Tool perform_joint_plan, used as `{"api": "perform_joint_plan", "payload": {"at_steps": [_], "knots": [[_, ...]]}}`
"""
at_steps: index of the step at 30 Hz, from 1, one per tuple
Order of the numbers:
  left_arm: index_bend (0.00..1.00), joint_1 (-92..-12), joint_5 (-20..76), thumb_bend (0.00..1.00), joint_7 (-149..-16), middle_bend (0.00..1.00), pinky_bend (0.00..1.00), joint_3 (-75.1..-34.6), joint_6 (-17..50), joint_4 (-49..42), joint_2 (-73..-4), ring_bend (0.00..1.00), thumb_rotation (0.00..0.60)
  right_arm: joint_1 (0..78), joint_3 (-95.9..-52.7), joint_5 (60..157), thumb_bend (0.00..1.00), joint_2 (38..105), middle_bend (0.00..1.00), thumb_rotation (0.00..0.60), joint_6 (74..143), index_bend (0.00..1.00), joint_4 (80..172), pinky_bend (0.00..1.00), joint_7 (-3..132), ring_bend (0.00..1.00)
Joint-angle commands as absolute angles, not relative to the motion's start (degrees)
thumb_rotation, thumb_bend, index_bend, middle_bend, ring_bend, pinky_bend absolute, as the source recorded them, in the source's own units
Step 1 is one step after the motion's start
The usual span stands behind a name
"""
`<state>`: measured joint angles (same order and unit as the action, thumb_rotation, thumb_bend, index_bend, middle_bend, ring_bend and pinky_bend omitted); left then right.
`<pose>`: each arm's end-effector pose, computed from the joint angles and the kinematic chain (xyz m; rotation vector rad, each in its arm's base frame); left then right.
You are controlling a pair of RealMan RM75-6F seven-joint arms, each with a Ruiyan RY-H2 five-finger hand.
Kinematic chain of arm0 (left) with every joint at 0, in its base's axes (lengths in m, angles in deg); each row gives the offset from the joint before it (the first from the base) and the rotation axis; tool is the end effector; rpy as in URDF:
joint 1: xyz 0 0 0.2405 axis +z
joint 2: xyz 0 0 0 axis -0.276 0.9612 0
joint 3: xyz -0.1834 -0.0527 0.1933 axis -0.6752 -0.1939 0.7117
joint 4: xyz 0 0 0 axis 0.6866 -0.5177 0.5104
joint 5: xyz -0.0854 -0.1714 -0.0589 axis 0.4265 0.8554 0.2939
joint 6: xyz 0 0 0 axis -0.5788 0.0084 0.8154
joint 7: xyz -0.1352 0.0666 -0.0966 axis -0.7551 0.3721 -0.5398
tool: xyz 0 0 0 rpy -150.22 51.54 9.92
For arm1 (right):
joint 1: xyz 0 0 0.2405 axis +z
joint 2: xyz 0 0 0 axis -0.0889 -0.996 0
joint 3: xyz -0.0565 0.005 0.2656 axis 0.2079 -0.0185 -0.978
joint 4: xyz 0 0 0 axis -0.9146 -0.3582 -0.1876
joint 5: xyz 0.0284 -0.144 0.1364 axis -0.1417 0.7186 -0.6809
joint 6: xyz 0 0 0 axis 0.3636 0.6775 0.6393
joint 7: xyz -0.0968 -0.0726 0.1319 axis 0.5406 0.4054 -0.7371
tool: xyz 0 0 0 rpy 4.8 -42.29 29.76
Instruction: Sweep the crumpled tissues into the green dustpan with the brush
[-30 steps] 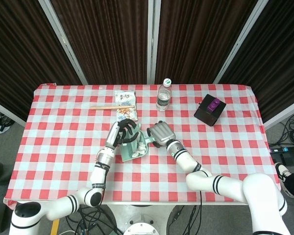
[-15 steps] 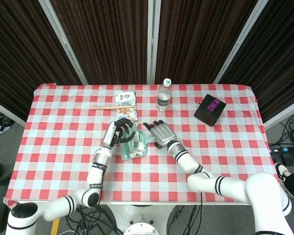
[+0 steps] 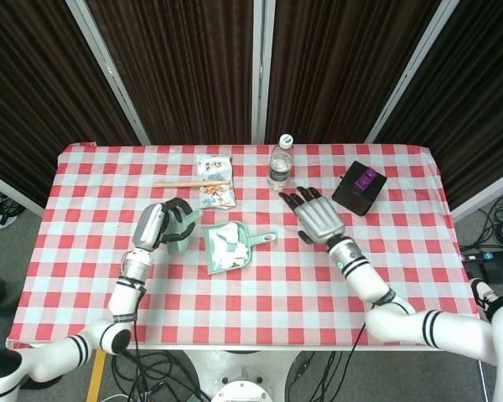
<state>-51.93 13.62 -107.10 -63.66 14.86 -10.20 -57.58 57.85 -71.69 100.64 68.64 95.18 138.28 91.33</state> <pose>-0.1750 0.3975 -0.0207 -1.3258 -1.4037 -1.5464 -0.1266 -0.4204 0.0137 1.9568 -0.7853 0.7891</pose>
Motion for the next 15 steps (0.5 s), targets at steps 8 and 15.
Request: {"api": "perform_joint_plan", "payload": {"at_steps": [8,15], "knots": [[0.5,-51.6,24.4,0.52,-71.1,0.47,0.86,-59.0,22.0,-4.0,-50.6,0.57,0.6,50.6,-68.2,107.7,0.22,61.9,0.15,0.6,100.5,0.0,142.9,0.1,86.2,0.04],[0.28,-52.8,29.8,0.28,-65.9,0.37,0.85,-59.7,24.8,-0.3,-49.6,0.52,0.6,46.6,-67.6,110.0,0.22,58.1,0.15,0.6,102.5,0.0,143.1,0.1,82.2,0.04]]}}
